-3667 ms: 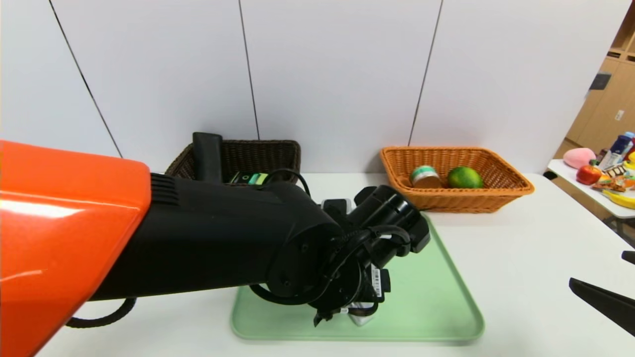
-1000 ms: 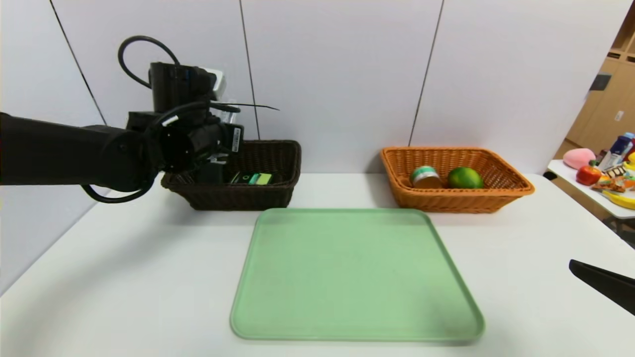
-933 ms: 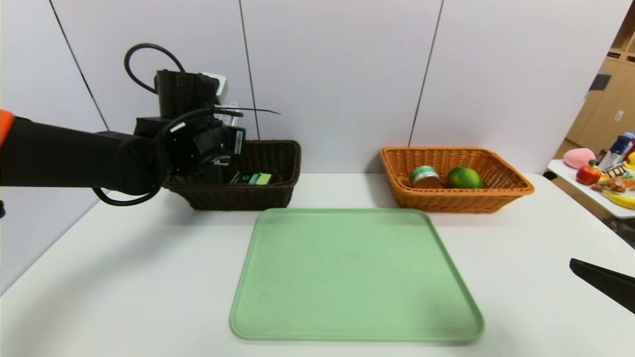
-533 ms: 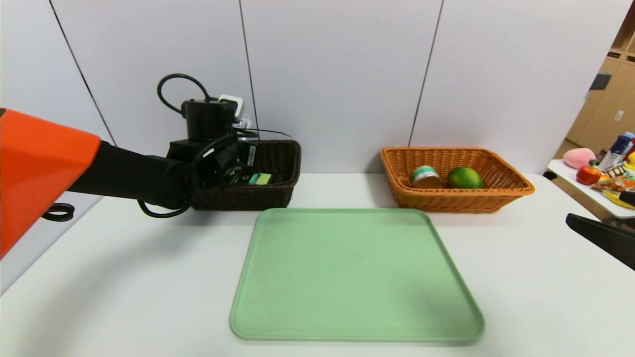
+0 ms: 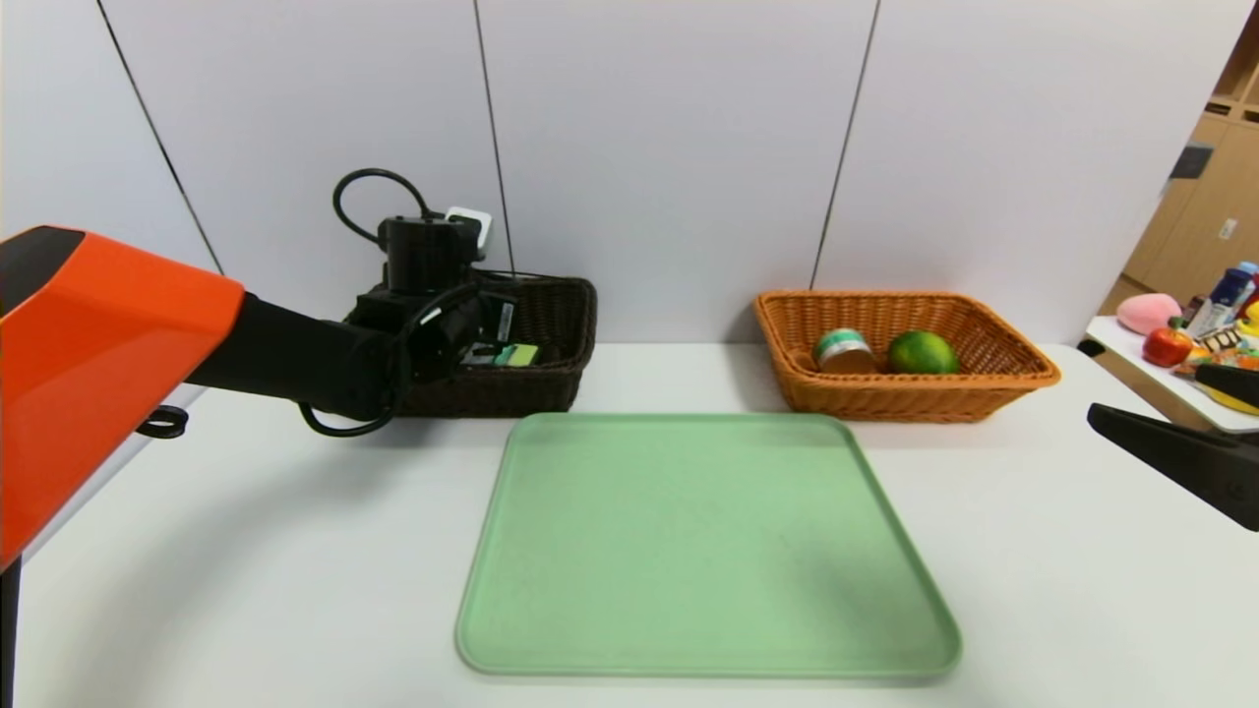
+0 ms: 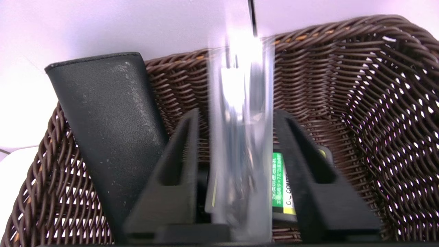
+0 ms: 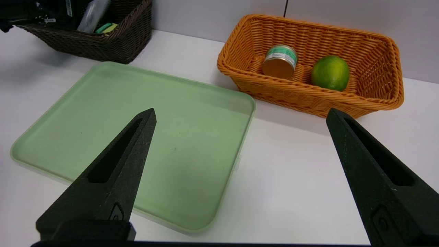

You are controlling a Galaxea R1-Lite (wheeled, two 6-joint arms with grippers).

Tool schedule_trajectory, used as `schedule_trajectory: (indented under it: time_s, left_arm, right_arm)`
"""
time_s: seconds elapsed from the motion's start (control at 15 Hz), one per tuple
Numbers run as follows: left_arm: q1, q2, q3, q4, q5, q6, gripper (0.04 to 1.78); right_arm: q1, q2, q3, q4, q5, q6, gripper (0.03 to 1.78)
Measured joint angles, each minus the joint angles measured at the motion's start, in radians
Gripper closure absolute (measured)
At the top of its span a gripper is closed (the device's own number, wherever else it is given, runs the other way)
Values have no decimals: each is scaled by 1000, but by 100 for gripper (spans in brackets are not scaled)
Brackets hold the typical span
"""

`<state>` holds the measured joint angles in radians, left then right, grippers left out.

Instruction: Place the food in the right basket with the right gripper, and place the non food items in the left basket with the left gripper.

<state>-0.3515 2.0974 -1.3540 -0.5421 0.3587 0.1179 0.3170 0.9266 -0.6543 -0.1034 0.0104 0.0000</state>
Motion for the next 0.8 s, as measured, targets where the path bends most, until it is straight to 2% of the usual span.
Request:
schedule_trajectory:
  time_s: [0.33, 0.53, 0.8]
  left_arm:
    - [18, 3, -1, -48, -21, 6, 54]
    - [33, -20, -1, -57, -38, 2, 41]
    - [68, -135, 8, -50, -119, 2, 29]
  right_arm:
    - [0, 4, -5, 0, 0, -1, 10]
    - [0, 13, -23, -1, 0, -5, 10]
    - [-1, 26, -37, -11, -1, -10, 10]
